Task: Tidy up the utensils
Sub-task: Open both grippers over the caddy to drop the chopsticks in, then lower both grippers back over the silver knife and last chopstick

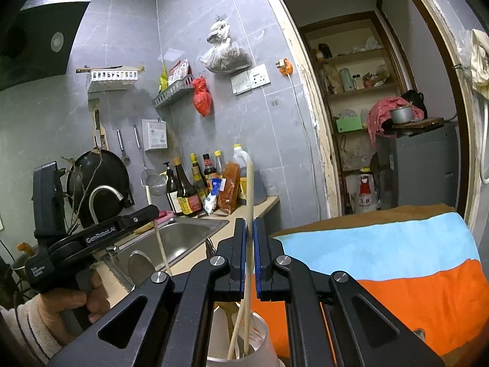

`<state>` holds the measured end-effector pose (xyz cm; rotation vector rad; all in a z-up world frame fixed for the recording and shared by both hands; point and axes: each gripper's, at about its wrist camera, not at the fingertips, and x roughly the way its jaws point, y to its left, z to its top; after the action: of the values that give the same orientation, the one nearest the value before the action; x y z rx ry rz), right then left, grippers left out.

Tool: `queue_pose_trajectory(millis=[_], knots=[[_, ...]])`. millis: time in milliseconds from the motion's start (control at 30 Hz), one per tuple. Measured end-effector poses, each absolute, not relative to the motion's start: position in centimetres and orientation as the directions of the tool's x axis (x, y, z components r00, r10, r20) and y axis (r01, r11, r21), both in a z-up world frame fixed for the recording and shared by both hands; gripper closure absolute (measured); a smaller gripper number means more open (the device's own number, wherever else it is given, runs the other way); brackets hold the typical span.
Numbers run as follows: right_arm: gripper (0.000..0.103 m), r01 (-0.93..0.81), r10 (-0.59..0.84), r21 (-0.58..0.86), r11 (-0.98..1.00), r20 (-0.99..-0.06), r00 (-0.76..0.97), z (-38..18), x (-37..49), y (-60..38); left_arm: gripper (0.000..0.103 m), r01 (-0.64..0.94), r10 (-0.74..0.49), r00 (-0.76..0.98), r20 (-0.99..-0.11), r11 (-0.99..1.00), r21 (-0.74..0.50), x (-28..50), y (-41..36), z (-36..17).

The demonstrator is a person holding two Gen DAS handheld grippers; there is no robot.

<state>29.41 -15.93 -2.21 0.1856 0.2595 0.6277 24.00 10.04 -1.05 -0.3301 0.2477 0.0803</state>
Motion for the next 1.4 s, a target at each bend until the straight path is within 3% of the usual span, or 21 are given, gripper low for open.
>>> queue_pose_trajectory(millis=[67,133,200,300,367,633,767,1400], knots=[[0.082,-0.553,0.604,0.258,0.792,-0.198,0.772,-2.3,29.5,-16.0,0.093,-0.119,0.031,0.961,-0.276,0.944,-0.309,23.7,9.9,-0.8],[0.067,-0.555,0.612,0.275,0.785,-0.203,0.765,-2.1,29.5,-16.4,0.076,-0.120,0.025,0.957,-0.290,0.942,-0.315,23.3,9.8,-0.5],[0.067,-0.555,0.614,0.283,0.782,-0.201,0.763,-1.7,29.3,-16.9,0.062,-0.121,0.022,0.956,-0.292,0.937,-0.328,22.8,9.7,-0.1],[0.067,-0.549,0.608,0.283,0.786,-0.198,0.769,-0.8,28.9,-17.7,0.056,-0.132,0.030,0.956,-0.291,0.931,-0.339,22.1,9.4,0.7],[0.055,-0.542,0.600,0.282,0.792,-0.194,0.776,-0.1,28.7,-18.5,0.048,-0.137,0.036,0.956,-0.291,0.933,-0.333,21.9,8.7,1.4],[0.015,-0.482,0.534,0.279,0.831,-0.156,0.831,2.9,27.9,-23.0,0.000,-0.122,0.054,0.972,-0.229,0.949,-0.289,20.6,4.7,3.9],[0.002,-0.440,0.491,0.272,0.856,-0.161,0.856,3.5,27.6,-25.2,0.000,-0.118,0.058,0.973,-0.225,0.958,-0.263,20.5,2.5,4.3],[0.002,-0.289,0.344,0.237,0.928,-0.245,0.906,1.3,27.8,-33.7,0.000,-0.046,-0.005,0.963,-0.268,0.982,-0.184,21.0,-7.5,1.5]])
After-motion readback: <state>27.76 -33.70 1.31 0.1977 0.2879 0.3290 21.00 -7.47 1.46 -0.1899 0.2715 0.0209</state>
